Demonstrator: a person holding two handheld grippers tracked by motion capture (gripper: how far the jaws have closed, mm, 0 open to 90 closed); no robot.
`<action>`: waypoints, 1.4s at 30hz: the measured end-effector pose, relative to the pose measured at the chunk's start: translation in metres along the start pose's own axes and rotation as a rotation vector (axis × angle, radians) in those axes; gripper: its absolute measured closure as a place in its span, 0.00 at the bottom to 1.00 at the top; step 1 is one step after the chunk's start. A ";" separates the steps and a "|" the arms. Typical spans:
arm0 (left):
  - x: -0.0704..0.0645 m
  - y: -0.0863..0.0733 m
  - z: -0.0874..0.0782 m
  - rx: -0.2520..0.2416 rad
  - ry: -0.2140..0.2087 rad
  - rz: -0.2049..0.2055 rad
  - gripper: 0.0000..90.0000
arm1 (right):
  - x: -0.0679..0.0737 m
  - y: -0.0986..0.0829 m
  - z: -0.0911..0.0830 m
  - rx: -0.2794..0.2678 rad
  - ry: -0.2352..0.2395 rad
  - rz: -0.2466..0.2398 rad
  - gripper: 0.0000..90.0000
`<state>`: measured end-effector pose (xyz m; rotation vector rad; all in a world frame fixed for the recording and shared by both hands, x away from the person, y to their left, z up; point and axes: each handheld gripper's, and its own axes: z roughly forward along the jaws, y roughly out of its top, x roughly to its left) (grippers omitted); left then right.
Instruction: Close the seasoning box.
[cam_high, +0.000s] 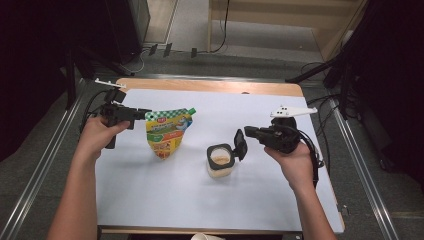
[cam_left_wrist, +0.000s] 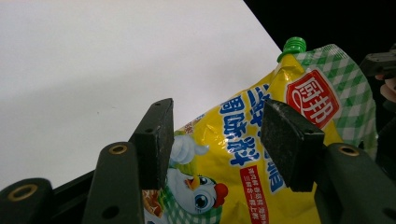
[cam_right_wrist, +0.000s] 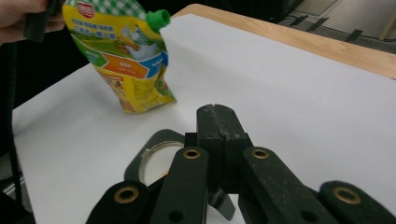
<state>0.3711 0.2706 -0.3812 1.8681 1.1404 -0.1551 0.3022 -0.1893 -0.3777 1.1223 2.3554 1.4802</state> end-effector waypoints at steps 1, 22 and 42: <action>0.000 0.000 0.000 -0.001 0.001 -0.002 0.50 | -0.003 -0.001 0.001 0.000 -0.003 0.003 1.00; 0.006 -0.003 0.002 0.007 0.001 -0.014 0.48 | -0.005 -0.017 0.029 0.063 0.033 0.038 1.00; 0.005 -0.004 0.006 0.017 -0.002 -0.003 0.48 | 0.019 -0.022 0.053 0.091 0.118 -0.008 1.00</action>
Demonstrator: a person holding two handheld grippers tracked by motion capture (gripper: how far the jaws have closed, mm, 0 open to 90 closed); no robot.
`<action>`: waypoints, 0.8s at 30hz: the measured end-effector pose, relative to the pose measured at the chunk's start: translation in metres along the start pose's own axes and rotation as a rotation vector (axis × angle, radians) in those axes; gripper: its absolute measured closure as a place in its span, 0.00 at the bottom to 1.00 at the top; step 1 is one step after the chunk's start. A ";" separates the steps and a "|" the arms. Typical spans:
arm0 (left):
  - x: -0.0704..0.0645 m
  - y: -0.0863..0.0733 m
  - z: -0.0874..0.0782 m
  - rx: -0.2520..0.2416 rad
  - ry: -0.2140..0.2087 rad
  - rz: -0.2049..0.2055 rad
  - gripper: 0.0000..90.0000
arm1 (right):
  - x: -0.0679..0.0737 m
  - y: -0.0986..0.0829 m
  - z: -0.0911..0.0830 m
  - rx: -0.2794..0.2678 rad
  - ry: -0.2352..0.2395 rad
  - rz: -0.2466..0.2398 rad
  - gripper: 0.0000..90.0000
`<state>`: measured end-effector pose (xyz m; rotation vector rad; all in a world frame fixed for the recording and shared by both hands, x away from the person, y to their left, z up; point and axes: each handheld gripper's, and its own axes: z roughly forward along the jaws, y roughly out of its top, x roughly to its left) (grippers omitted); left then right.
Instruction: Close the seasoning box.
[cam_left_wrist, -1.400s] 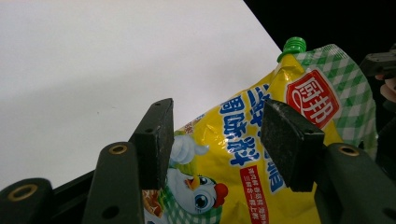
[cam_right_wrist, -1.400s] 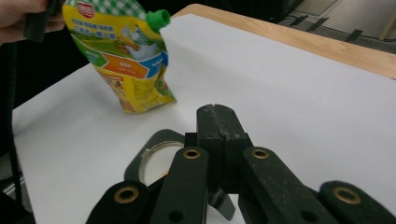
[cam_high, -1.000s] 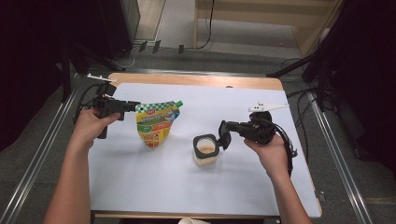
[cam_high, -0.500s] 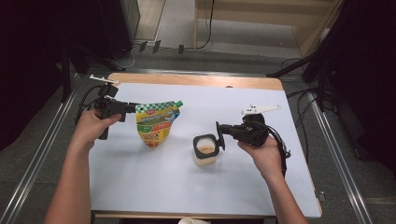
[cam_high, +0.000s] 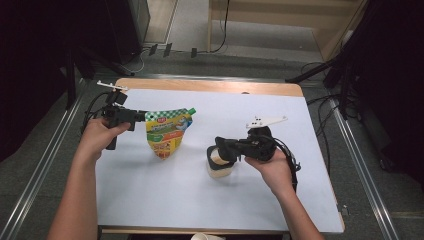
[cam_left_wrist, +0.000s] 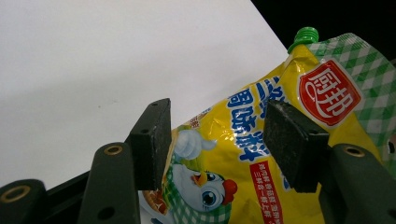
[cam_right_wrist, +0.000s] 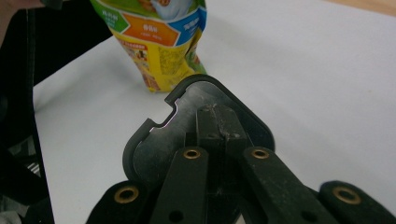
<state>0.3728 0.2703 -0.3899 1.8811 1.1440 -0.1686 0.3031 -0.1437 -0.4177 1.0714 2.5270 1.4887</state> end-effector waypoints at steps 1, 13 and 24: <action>0.000 0.000 0.000 0.000 -0.001 0.000 0.48 | 0.001 -0.001 0.004 0.008 0.005 -0.006 1.00; -0.001 0.000 0.002 0.011 -0.001 0.009 0.47 | 0.015 -0.012 0.031 0.066 0.036 -0.048 1.00; 0.000 -0.001 0.005 0.016 0.003 0.007 0.47 | 0.005 -0.008 0.019 0.019 0.010 -0.040 0.76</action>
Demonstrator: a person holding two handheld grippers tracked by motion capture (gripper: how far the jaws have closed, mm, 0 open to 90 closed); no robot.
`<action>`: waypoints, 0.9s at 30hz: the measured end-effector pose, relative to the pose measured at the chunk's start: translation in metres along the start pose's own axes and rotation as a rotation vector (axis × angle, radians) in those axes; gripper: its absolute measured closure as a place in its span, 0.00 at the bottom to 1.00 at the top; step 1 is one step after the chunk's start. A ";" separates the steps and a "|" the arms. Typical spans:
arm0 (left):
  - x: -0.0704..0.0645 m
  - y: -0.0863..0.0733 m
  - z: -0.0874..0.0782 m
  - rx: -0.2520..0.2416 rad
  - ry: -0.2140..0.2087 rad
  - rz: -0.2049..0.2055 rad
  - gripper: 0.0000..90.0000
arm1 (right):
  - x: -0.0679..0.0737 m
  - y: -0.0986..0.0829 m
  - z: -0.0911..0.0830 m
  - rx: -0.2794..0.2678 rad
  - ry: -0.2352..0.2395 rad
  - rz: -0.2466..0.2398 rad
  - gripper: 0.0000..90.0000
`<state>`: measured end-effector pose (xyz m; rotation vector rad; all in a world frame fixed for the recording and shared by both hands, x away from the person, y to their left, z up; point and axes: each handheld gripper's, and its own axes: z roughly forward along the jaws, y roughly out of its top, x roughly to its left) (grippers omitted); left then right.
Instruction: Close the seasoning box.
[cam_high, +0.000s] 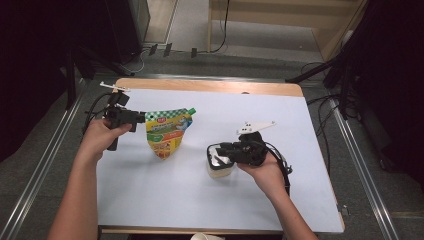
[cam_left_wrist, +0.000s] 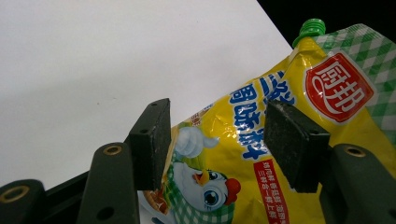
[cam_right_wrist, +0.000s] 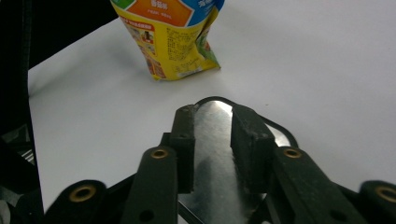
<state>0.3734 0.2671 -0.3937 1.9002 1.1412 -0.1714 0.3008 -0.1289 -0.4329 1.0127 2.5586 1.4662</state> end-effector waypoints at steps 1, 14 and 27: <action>0.000 0.000 0.000 -0.002 0.001 -0.001 0.47 | -0.002 0.000 -0.002 -0.008 -0.004 -0.001 0.74; 0.001 0.000 0.003 0.009 0.004 -0.001 0.47 | -0.028 -0.005 -0.019 -0.061 -0.083 0.033 0.65; 0.005 -0.002 0.001 -0.005 0.009 -0.009 0.47 | -0.054 -0.014 -0.036 -0.101 -0.142 0.064 0.60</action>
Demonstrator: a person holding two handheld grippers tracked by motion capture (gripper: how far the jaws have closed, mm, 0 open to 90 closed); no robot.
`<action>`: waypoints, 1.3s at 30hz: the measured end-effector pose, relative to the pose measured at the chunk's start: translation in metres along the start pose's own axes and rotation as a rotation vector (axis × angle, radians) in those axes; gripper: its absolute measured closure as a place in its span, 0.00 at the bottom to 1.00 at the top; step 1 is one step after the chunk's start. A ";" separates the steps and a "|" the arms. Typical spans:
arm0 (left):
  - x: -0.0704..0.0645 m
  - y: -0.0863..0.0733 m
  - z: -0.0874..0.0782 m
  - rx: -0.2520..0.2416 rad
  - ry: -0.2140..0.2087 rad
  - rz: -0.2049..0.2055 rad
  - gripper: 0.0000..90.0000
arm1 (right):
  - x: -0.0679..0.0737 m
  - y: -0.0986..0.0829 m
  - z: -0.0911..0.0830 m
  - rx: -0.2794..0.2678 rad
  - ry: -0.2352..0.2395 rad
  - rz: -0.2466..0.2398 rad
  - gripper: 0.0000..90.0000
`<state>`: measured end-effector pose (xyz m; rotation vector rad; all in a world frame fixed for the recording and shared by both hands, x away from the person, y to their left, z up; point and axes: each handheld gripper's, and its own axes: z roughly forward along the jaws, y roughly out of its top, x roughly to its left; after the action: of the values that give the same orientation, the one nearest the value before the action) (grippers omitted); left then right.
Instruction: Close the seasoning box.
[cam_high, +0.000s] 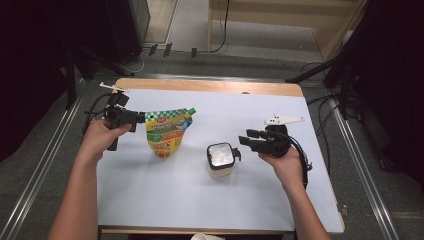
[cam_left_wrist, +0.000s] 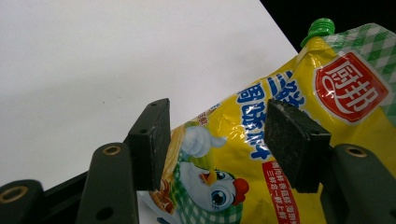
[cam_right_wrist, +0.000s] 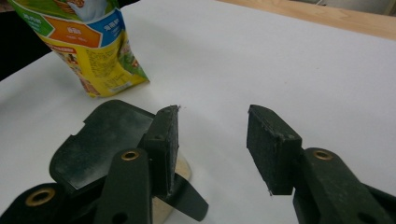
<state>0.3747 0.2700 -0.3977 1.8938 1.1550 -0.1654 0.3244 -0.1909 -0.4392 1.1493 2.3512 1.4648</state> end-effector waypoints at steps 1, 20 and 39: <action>0.000 0.000 0.000 -0.001 0.000 0.000 0.47 | -0.002 -0.001 -0.001 0.000 -0.007 -0.008 0.60; 0.005 -0.002 -0.003 -0.025 0.003 -0.015 0.46 | -0.041 -0.018 -0.015 -0.022 -0.134 0.034 0.38; 0.010 -0.004 -0.003 -0.035 0.001 -0.028 0.45 | -0.058 -0.033 -0.011 0.010 -0.199 0.067 0.28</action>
<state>0.3763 0.2793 -0.4032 1.8475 1.1782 -0.1586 0.3421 -0.2451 -0.4758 1.3213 2.2081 1.2926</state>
